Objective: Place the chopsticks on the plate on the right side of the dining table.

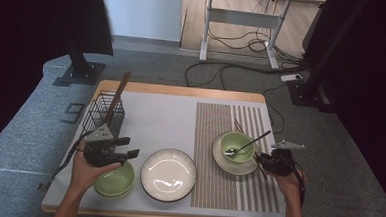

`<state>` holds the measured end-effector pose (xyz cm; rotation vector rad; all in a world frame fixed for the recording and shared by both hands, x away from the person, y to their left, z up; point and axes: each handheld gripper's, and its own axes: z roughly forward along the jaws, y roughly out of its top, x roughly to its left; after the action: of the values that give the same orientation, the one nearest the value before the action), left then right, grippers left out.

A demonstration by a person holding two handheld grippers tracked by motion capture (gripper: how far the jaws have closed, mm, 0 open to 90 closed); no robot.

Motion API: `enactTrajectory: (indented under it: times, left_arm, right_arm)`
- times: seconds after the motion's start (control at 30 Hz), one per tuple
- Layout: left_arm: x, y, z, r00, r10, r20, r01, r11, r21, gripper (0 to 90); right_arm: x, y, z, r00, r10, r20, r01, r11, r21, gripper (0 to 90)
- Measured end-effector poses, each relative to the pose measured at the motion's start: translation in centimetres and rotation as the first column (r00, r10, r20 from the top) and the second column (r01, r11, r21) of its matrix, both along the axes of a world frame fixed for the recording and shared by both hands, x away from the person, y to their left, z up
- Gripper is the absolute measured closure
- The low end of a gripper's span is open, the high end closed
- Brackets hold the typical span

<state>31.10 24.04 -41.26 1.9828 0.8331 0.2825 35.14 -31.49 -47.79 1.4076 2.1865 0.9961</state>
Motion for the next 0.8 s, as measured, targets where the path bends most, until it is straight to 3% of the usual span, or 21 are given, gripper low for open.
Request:
enactTrajectory:
  times: [0.13, 0.3, 0.4, 0.6, 0.8]
  left_arm:
    - [0.0, -0.1, 0.0, 1.0000, -0.002, -0.001, 0.002, 1.0000, -0.001, 38.0]
    - [0.0, -0.1, 0.0, 1.0000, -0.004, -0.001, 0.004, 1.0000, 0.000, 38.0]
    - [0.0, -0.1, 0.0, 1.0000, 0.000, 0.001, 0.000, 1.0000, 0.000, 38.0]
    - [-0.1, -0.1, 0.0, 1.0000, -0.001, 0.001, 0.001, 1.0000, 0.001, 38.0]
    - [0.0, 0.0, 0.0, 1.0000, 0.000, 0.000, 0.000, 1.0000, 0.006, 38.0]
  right_arm:
    - [-0.1, 0.5, -0.1, 0.9995, 0.030, -0.006, -0.030, 0.999, -0.044, 62.9]
    - [-0.1, 0.8, -0.3, 0.9991, 0.042, -0.012, -0.043, 0.995, -0.091, 61.8]
    - [-0.1, 0.9, -0.4, 0.9985, 0.053, -0.012, -0.054, 0.993, -0.100, 63.4]
    - [0.1, 1.2, -0.7, 0.9974, 0.071, -0.014, -0.073, 0.988, -0.137, 75.4]
    - [0.5, 0.8, -0.9, 0.9972, 0.075, 0.006, -0.073, 0.989, -0.131, 77.4]
